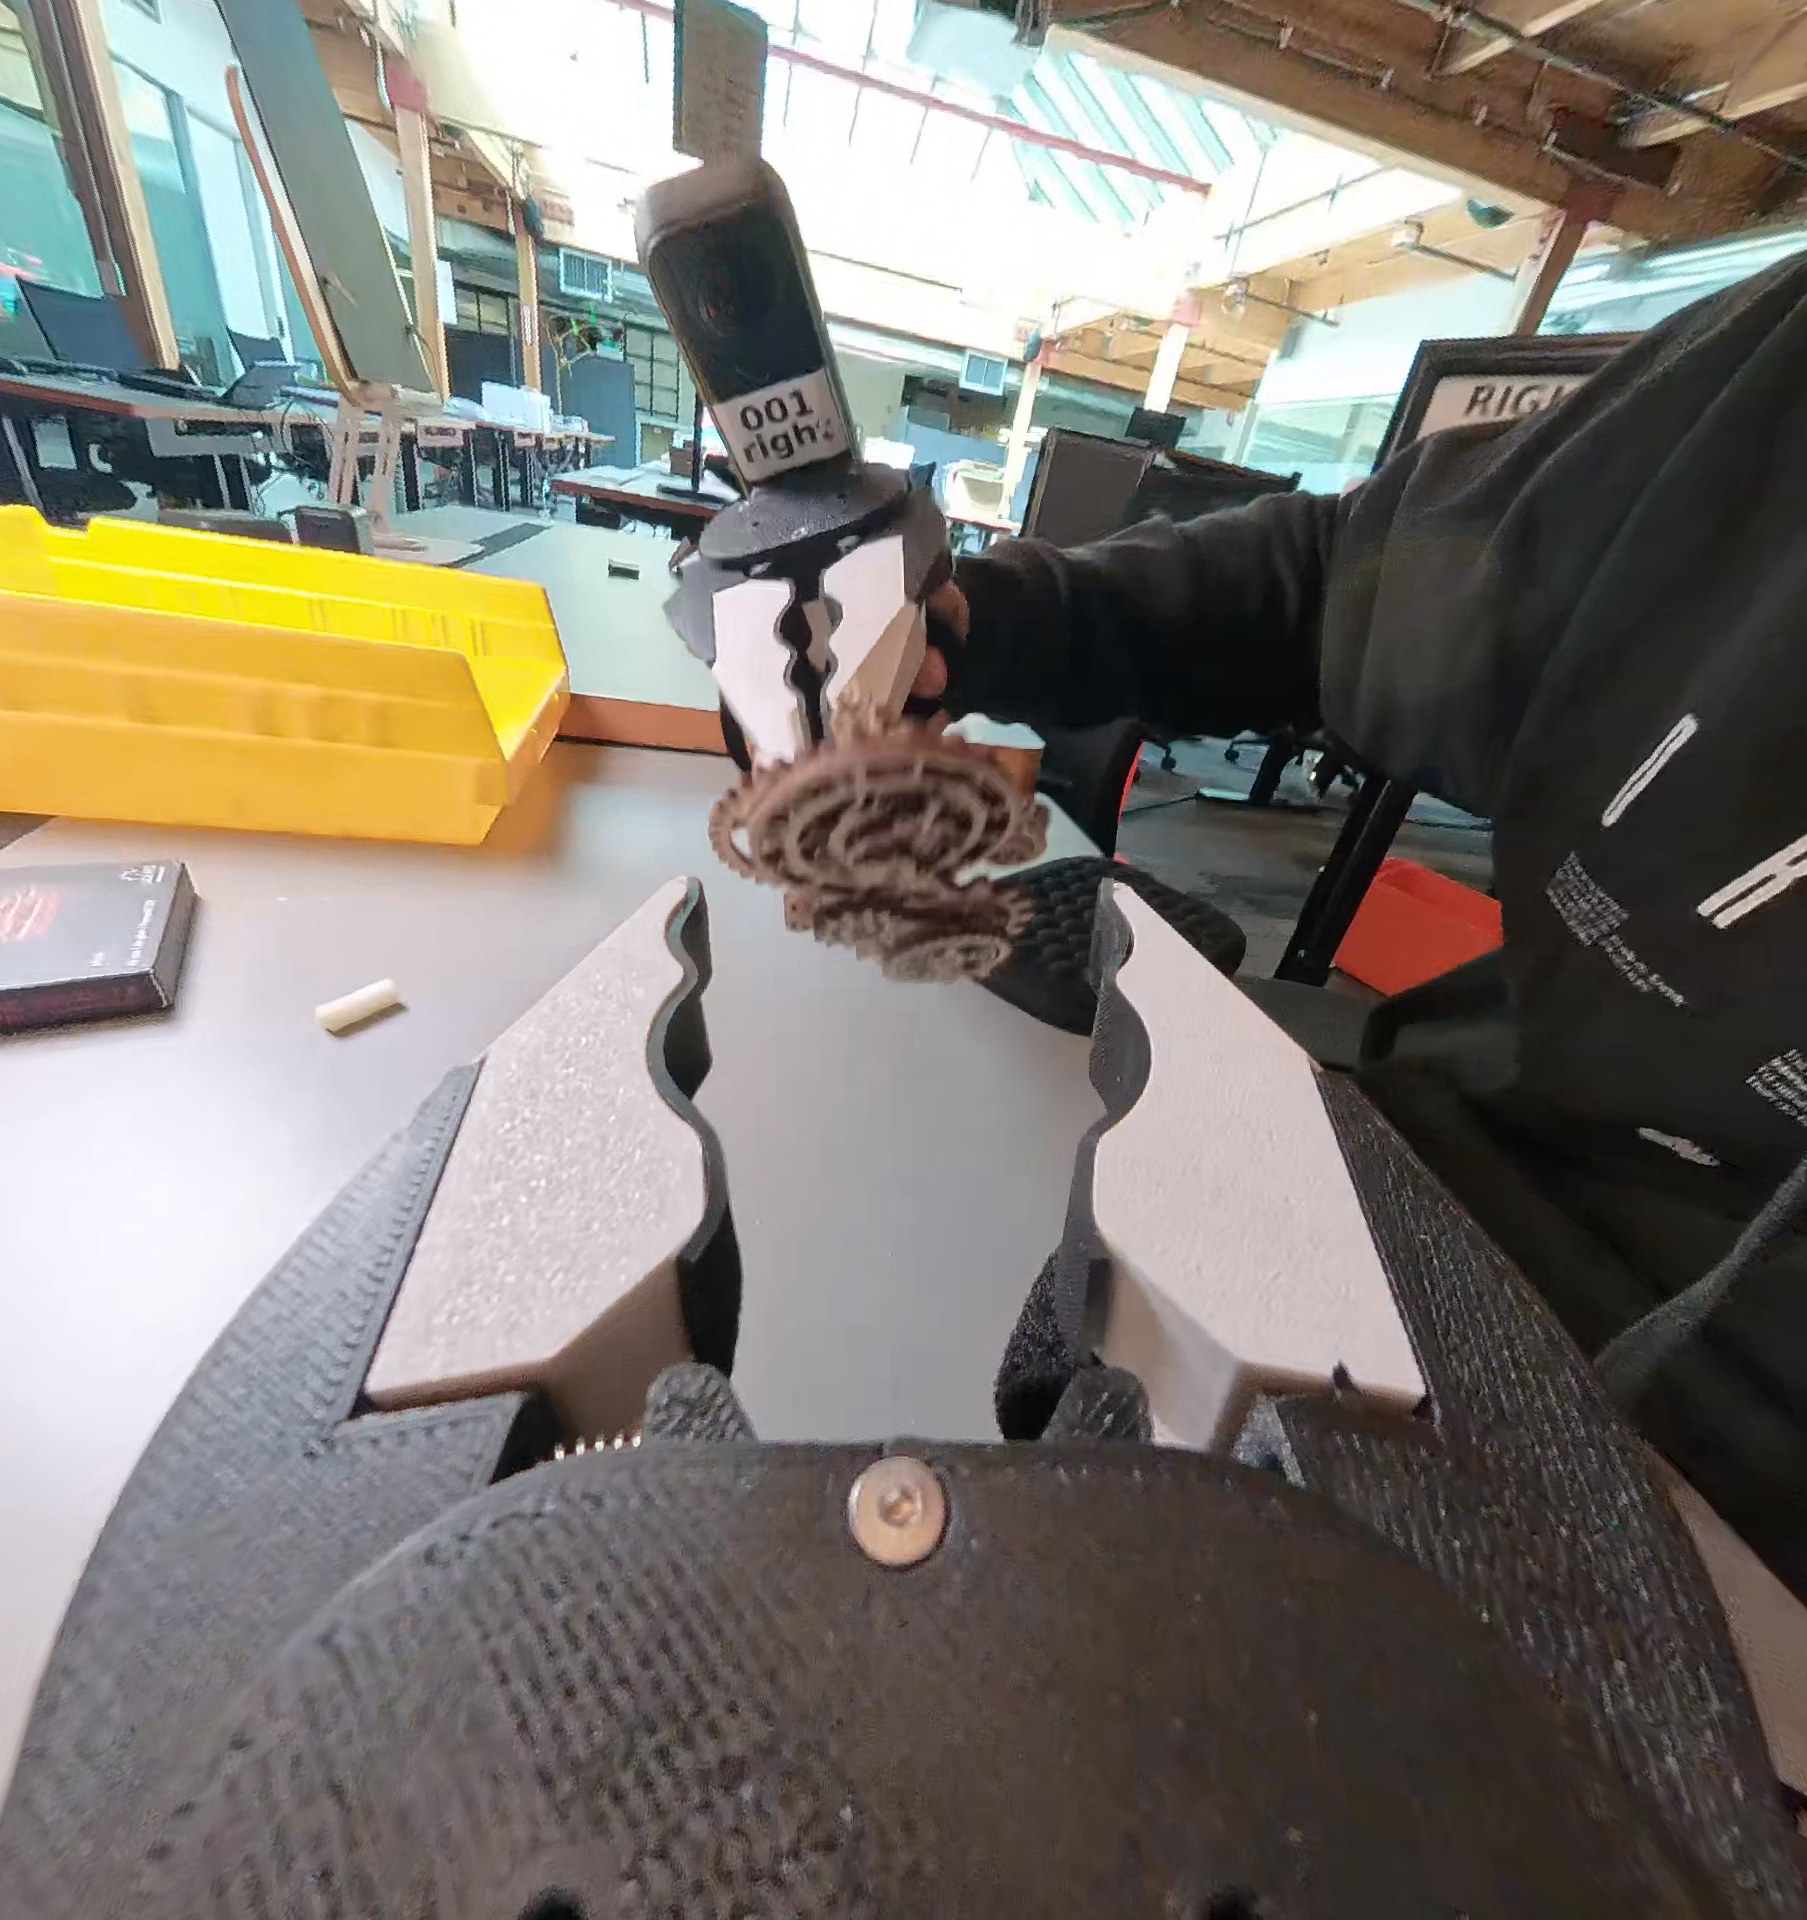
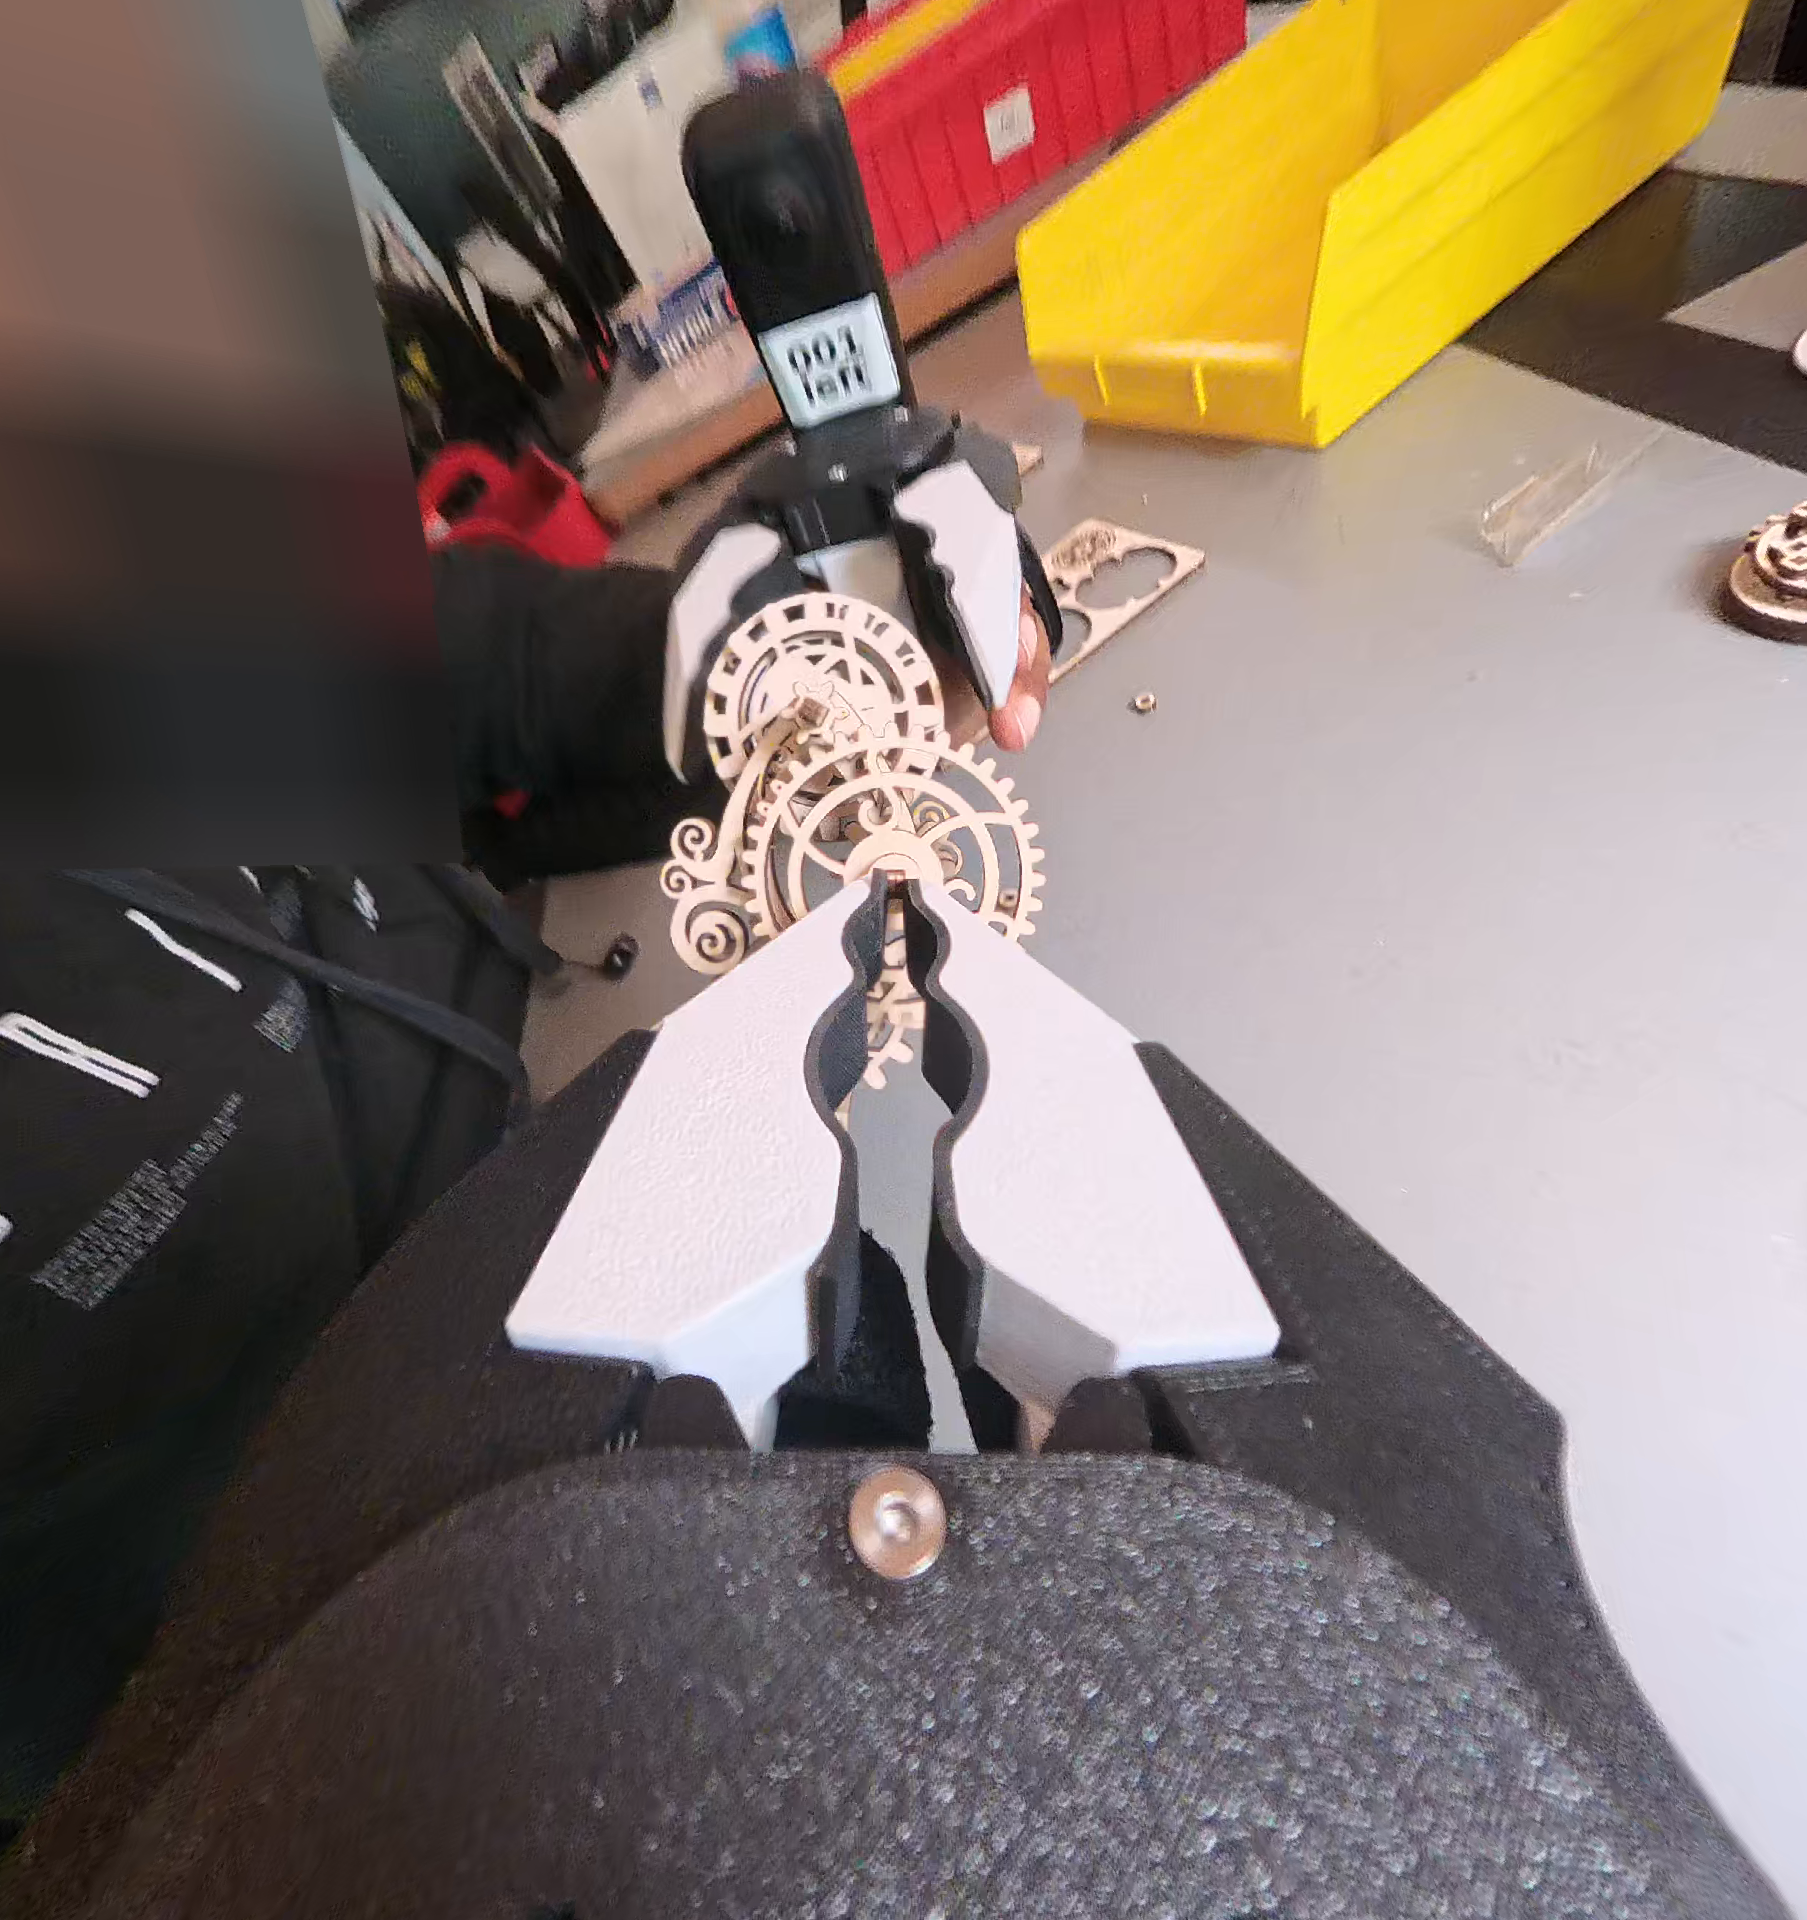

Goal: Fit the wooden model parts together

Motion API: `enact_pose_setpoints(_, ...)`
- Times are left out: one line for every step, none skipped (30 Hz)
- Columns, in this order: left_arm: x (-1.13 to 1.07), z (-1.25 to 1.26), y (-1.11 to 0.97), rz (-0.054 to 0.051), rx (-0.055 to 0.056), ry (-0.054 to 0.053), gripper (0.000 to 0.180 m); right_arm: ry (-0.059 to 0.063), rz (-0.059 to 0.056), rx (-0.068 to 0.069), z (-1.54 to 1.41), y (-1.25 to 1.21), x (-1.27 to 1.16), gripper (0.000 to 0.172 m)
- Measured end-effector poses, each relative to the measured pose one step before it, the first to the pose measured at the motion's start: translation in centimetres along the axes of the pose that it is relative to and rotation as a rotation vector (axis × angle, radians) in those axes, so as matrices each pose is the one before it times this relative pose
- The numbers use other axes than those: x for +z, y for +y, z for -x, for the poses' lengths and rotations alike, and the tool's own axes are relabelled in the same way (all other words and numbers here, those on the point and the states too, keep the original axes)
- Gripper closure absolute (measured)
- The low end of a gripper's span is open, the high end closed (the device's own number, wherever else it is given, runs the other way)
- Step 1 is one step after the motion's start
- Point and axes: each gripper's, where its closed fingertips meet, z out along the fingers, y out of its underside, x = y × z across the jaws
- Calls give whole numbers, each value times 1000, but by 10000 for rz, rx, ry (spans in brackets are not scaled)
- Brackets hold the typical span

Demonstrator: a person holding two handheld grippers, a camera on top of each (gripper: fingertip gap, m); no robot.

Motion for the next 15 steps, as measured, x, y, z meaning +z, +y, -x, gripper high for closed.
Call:
enact_pose_setpoints(134,184,538,229,22,-93,109,-63,-264,150,21,-101,-182,170)
enact_pose_setpoints(224,124,651,265,-25,-55,111,-22,-137,78,1,-12,-104,170)
enact_pose_setpoints(275,124,658,270,-82,-53,115,14,-30,-1,20,49,-20,171)
enact_pose_setpoints(265,138,647,288,-101,-66,121,32,42,-78,79,49,78,171)
enact_pose_setpoints(231,101,539,252,-43,-57,124,32,89,-137,142,37,122,171)
enact_pose_setpoints(172,23,319,128,37,-39,126,30,84,-149,175,-30,141,171)
enact_pose_setpoints(115,39,134,55,69,-72,129,11,61,-145,200,-98,136,171)
enact_pose_setpoints(71,52,1,7,52,-87,132,-8,44,-126,214,-119,124,171)
enact_pose_setpoints(20,-55,-121,-65,36,-14,133,-4,38,-122,189,-127,119,171)
enact_pose_setpoints(-15,-26,-204,-111,15,-28,135,-14,25,-139,187,-119,105,171)
enact_pose_setpoints(-15,-70,-221,-104,33,-10,136,-29,-1,-139,228,-164,95,171)
enact_pose_setpoints(-32,-122,-207,-93,70,7,138,-53,-20,-146,277,-181,92,171)
enact_pose_setpoints(-39,-120,-223,-93,86,-10,140,-36,3,-165,248,-155,97,171)
enact_pose_setpoints(-16,-173,-244,-105,79,27,141,-38,9,-174,251,-131,111,171)
enact_pose_setpoints(-24,-211,-223,-100,44,59,142,-39,-6,-163,248,-136,114,171)
